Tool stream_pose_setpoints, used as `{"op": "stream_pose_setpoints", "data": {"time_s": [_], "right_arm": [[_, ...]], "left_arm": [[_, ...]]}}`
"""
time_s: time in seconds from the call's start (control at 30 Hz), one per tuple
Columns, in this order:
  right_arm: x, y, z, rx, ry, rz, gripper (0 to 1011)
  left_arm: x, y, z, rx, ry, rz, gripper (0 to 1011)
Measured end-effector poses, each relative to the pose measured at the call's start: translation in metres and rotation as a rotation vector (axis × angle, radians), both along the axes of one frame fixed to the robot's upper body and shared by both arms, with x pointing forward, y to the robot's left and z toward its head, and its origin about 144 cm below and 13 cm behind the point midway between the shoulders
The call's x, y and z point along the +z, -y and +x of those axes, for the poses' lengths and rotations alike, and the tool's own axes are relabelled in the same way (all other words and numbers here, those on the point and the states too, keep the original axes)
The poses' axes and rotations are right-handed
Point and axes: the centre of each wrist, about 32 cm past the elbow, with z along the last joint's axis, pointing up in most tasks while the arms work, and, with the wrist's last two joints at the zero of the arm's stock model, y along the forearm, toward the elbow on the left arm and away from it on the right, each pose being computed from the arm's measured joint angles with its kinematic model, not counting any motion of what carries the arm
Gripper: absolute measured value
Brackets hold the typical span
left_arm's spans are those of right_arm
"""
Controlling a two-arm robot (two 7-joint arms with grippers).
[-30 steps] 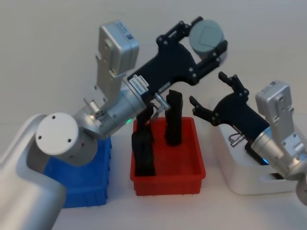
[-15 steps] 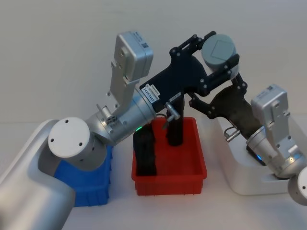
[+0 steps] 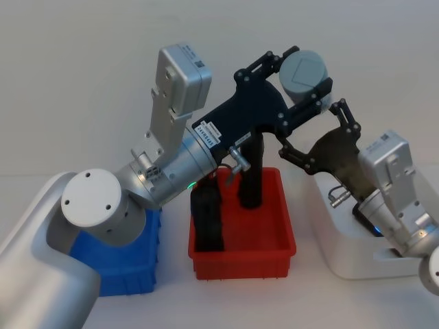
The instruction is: Pick the cotton swabs from the blue box and place them into the white box.
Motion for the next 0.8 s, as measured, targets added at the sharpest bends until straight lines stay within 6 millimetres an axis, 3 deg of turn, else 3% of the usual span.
{"op": "stream_pose_setpoints", "data": {"time_s": [0.8], "right_arm": [[0.0058, 0.0082, -0.0087, -0.007, 0.058, -0.003, 1001]], "left_arm": [[-0.0066, 0.0055, 0.0075, -0.026, -0.029, 0.002, 669]]}}
